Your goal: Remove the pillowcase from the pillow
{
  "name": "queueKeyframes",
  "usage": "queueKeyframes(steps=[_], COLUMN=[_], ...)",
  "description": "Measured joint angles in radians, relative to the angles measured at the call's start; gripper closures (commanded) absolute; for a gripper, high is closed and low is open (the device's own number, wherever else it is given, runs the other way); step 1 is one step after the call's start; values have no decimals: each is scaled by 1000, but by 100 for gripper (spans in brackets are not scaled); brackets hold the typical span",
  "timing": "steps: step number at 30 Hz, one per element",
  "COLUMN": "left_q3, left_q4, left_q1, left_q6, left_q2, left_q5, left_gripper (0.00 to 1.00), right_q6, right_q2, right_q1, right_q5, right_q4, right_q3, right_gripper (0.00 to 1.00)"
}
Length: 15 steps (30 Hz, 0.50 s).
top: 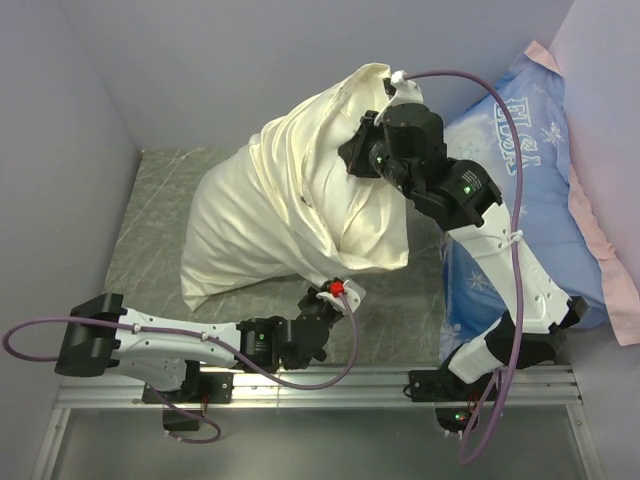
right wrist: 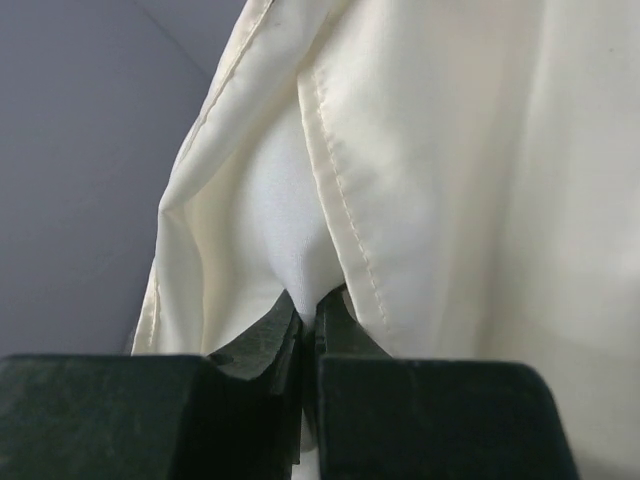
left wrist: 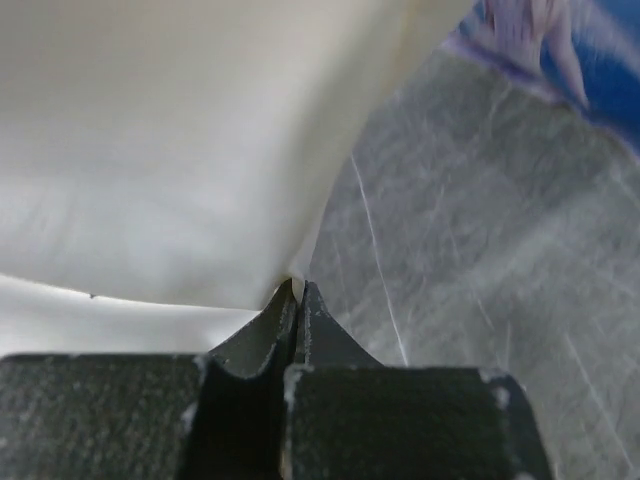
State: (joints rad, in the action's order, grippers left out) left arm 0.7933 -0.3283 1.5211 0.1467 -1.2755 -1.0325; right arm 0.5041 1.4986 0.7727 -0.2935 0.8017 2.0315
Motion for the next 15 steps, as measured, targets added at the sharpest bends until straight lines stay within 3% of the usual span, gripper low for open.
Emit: queueKeyframes(steps=[10, 15], left_q3=[-11, -43], left_q4=[232, 320], left_q1=[2, 5], left_q6=[-367, -504], left_q2=[-58, 8], left_q5=[-64, -63], left_gripper=[99, 98], right_q6=[-14, -15], right_q2=[50, 48], right_q1=[2, 4], right_q5=[12, 27], right_q4=[173, 198], right_q3=[139, 136], right_gripper=[100, 100])
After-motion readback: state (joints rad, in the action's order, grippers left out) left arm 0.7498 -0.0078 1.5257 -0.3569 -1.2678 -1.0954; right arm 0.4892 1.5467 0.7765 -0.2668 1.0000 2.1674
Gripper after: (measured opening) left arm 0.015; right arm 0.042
